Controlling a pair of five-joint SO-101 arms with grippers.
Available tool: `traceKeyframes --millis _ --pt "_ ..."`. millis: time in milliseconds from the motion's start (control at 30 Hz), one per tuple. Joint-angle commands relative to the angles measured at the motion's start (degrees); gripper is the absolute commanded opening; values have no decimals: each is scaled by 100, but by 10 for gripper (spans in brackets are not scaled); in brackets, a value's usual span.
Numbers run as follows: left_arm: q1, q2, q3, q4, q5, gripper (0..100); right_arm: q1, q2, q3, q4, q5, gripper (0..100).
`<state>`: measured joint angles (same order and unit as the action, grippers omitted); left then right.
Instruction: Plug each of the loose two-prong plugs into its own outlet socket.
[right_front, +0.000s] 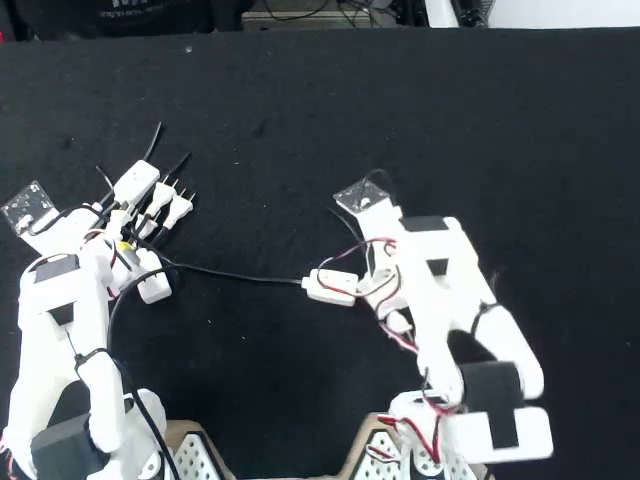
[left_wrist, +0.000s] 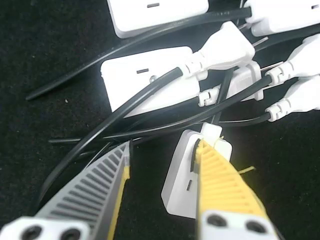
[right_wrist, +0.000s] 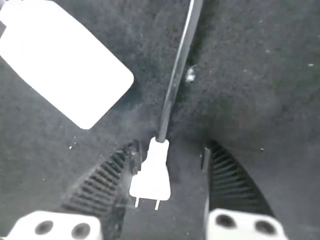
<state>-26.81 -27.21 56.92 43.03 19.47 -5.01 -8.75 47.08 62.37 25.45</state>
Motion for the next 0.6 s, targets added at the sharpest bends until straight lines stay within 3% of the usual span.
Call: traceKeyframes --millis 0,67,167,267,400,567 --pt "40 -141 -31 -62 26 213 -44 251 -286 35 -9 191" --pt "40 -141 -31 -62 26 213 -35 259 -286 26 -9 174" --pt "40 -141 -31 -62 26 213 -35 163 -312 18 -35 3" --pt "40 -149 -31 -62 26 213 141 -127 -338 62 -53 8" --pt "40 -149 -31 -62 26 213 1099 -1024 -892 484 -132 10" --pt "40 -149 -40 -62 26 213 2048 -1508 -1209 589 -1732 15"
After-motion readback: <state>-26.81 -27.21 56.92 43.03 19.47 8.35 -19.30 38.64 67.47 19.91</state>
